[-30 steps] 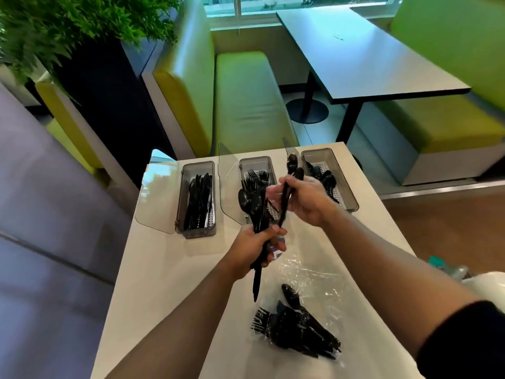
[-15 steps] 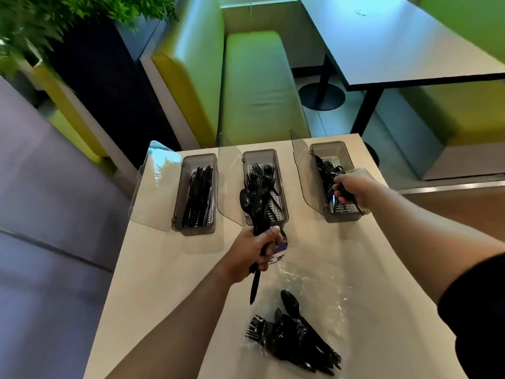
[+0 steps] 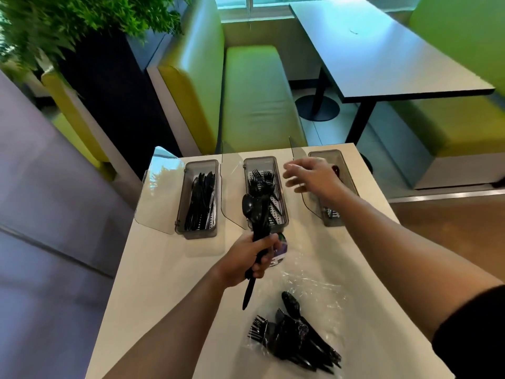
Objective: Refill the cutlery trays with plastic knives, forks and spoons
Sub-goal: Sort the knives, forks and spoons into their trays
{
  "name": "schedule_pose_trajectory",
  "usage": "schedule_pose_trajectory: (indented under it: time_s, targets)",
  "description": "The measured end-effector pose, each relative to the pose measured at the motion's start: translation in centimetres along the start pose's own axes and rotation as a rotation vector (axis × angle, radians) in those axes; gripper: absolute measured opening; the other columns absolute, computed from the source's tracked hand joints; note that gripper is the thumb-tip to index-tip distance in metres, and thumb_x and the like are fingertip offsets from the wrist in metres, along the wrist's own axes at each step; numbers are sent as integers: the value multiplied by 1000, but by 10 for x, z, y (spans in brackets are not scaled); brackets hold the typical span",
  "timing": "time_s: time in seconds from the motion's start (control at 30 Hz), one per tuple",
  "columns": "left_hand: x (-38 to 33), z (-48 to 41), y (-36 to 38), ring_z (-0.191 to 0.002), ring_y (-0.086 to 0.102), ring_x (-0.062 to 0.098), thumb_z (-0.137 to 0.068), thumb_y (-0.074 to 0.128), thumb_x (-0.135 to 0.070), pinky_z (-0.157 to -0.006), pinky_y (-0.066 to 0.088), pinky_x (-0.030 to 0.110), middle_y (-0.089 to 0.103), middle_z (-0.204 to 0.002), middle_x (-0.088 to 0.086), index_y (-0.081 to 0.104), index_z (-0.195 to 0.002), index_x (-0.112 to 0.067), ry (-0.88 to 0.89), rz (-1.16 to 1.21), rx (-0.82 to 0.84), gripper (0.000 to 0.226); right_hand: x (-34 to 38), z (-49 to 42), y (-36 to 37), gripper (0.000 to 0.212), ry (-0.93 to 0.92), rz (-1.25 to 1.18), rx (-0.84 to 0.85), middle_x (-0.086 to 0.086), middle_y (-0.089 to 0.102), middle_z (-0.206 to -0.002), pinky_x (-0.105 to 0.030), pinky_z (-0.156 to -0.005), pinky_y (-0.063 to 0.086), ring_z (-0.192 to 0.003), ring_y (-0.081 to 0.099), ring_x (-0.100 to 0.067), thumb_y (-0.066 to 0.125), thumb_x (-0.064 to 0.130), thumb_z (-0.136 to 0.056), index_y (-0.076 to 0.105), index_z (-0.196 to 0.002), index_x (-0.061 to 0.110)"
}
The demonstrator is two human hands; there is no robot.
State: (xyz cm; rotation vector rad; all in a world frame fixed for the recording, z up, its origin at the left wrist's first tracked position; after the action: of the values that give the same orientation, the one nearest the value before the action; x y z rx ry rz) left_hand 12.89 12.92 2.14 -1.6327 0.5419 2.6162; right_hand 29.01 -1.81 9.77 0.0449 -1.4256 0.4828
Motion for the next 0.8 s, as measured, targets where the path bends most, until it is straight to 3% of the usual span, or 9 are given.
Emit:
schedule_pose_trajectory:
  time_s: [0.1, 0.17, 0.23, 0.37, 0.43, 0.53, 0.6, 0.7, 0.8]
  targets:
    - [-3, 8, 1, -43, 32, 11, -99, 60, -34, -43, 24, 26, 41, -60, 2, 59, -102, -5, 1, -45, 5, 29, 18, 21, 40, 35, 100, -2, 262, -13, 75, -102, -34, -73, 57, -79, 70, -19, 63, 35, -98, 69, -113, 4]
    - [-5, 12, 3, -43, 32, 11, -97, 63, -34, -44, 23, 27, 42, -60, 2, 58, -104, -7, 0, -58, 21, 29, 17, 29, 58, 43, 189, -40, 372, -20, 74, -103, -40, -81, 58, -85, 70, -24, 62, 37, -98, 66, -117, -2]
    - [-7, 19, 3, -43, 31, 11, -94, 64, -36, -45, 21, 28, 41, -60, 2, 57, -107, -9, -8, -64, 39, 31, 14, 33, 70, 39, 244, -123, 396, -24, 71, -106, -46, -91, 55, -94, 69, -29, 64, 28, -98, 64, -121, -4]
    - [-8, 33, -1, -42, 30, 10, -100, 60, -31, -43, 21, 26, 40, -59, 1, 61, -103, -7, -5, -57, 82, 25, 16, 42, 81, 36, 334, -351, 433, -25, 68, -121, -39, -79, 63, -103, 69, -34, 65, 13, -96, 61, -129, 1]
    - [-7, 38, -2, -41, 29, 9, -101, 57, -27, -44, 18, 27, 39, -58, 1, 66, -98, -9, -12, -41, 126, 21, 19, 52, 87, 34, 400, -450, 559, -28, 65, -125, -44, -89, 58, -111, 65, -41, 58, 14, -99, 57, -130, -2]
    - [-7, 47, -3, -40, 28, 9, -96, 61, -31, -45, 17, 28, 44, -61, 4, 69, -100, -10, -31, -59, 159, 23, 18, 63, 93, 34, 461, -492, 717, -26, 66, -122, -47, -96, 55, -108, 67, -40, 41, 15, -105, 54, -131, -3]
    - [-6, 51, -4, -39, 29, 8, -95, 63, -33, -44, 18, 26, 50, -64, 5, 69, -104, -10, -22, -68, 141, 26, 17, 60, 94, 31, 458, -473, 675, -28, 66, -121, -46, -90, 58, -105, 68, -40, 42, 12, -105, 57, -127, -3]
    - [-6, 54, -11, -38, 31, 7, -97, 62, -31, -42, 20, 21, 56, -71, 7, 66, -113, -6, 41, 57, 48, 30, 18, 49, 88, 24, 360, -419, 463, -25, 68, -111, -41, -80, 61, -93, 70, -34, 43, 10, -106, 63, -116, 1]
    - [-6, 52, -22, -38, 33, 8, -100, 55, -29, -39, 25, 20, 62, -75, 12, 66, -110, -5, 92, 176, -90, 28, 18, 45, 84, 25, 293, -460, 376, -21, 72, -93, -46, -88, 58, -92, 73, -37, 39, 11, -108, 59, -117, -1]
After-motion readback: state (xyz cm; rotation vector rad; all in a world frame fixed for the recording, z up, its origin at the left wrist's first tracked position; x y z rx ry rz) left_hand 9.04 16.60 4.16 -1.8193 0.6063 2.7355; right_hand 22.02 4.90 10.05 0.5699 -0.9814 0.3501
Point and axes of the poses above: each hand's wrist, its own z-axis away from the middle knuckle, its own y-axis out of the palm, x = y × z, the point moved 4 cm from there along -z, towards the middle knuckle
